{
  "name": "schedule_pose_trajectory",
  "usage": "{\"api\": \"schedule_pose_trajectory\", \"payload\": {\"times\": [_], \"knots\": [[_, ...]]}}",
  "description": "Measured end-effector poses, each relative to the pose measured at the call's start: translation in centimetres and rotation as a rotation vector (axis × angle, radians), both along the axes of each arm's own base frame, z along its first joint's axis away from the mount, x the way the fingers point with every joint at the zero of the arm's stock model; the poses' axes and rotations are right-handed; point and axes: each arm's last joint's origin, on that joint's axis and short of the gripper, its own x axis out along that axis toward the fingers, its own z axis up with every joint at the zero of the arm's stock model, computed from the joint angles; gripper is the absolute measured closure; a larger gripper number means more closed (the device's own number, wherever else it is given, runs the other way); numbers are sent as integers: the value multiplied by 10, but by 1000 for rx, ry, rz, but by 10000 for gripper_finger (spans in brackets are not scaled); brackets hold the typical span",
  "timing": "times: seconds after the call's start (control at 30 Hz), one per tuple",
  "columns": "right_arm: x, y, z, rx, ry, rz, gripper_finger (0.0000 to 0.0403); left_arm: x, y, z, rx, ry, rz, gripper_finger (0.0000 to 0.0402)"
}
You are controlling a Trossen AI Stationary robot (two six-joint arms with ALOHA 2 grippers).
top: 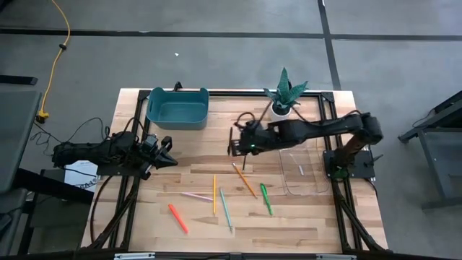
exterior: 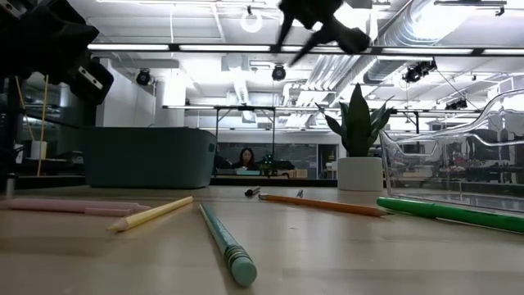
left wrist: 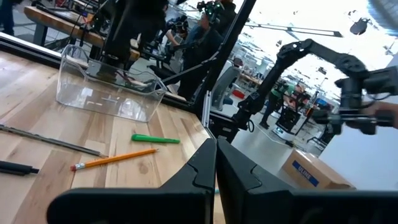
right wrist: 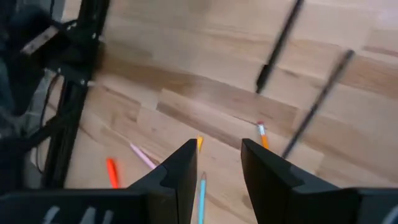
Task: Sort pens & pencils
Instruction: Put the blue pencil into the transparent bin
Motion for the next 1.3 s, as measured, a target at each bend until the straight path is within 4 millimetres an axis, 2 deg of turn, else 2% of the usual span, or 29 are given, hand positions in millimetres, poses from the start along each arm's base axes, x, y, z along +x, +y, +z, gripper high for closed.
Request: {"api": "schedule_pose_trajectory", "payload": {"times": [0.13,0.2,0.33,0.5,1.0,1.17,1.3], "knots": [[-24,-16,-23,101,-9,-130,288,0,0,0,-1,0,-2,401],[-27,-23,-29,136,-60,-171,288,0,0,0,-2,1,-2,401],[-24,-31,-41,182,-43,-190,288,0,0,0,-2,1,-2,401],[-27,-40,-53,184,116,-223,288,0,0,0,-2,0,-2,401],[-14,-55,-89,313,246,-235,288,0,0,0,6,-1,0,401],[-14,-54,-90,320,251,-235,288,0,0,0,6,-1,0,401],[-9,-56,-79,288,258,-249,288,0,0,0,7,-2,0,401]]}}
